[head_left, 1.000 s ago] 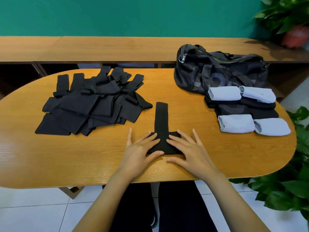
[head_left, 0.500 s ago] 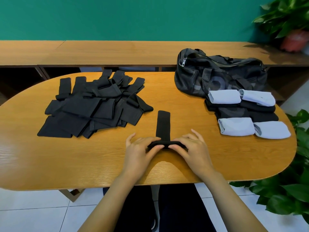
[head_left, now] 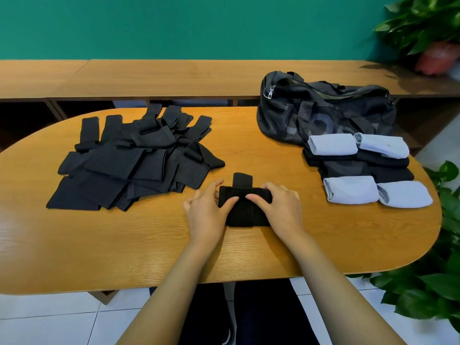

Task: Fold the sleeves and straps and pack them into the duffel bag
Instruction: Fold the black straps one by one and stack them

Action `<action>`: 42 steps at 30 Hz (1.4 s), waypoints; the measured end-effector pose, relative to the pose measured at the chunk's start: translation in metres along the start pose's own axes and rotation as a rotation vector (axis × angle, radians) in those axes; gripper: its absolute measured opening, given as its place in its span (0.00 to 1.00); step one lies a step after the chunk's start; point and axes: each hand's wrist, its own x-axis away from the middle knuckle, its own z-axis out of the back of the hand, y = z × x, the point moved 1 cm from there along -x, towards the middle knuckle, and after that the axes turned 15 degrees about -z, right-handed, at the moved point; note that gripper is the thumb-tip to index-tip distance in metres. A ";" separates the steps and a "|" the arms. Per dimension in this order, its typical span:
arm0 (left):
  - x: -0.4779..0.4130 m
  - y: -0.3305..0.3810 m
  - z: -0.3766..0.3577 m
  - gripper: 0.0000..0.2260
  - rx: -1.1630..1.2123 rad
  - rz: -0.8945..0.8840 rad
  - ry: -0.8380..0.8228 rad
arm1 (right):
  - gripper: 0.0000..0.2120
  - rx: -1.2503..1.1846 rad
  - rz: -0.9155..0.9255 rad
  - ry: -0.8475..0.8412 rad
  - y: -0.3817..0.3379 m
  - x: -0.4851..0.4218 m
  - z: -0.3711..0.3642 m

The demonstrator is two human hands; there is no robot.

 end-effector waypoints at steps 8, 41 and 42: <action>-0.003 -0.010 -0.006 0.24 -0.134 -0.033 -0.081 | 0.18 0.149 -0.006 0.022 0.010 -0.013 -0.017; 0.028 -0.018 0.026 0.24 -0.174 -0.554 -0.246 | 0.19 0.079 0.515 0.050 0.031 0.024 -0.011; 0.028 -0.018 0.025 0.22 -0.176 -0.581 -0.225 | 0.18 0.074 0.522 0.068 0.031 0.023 -0.011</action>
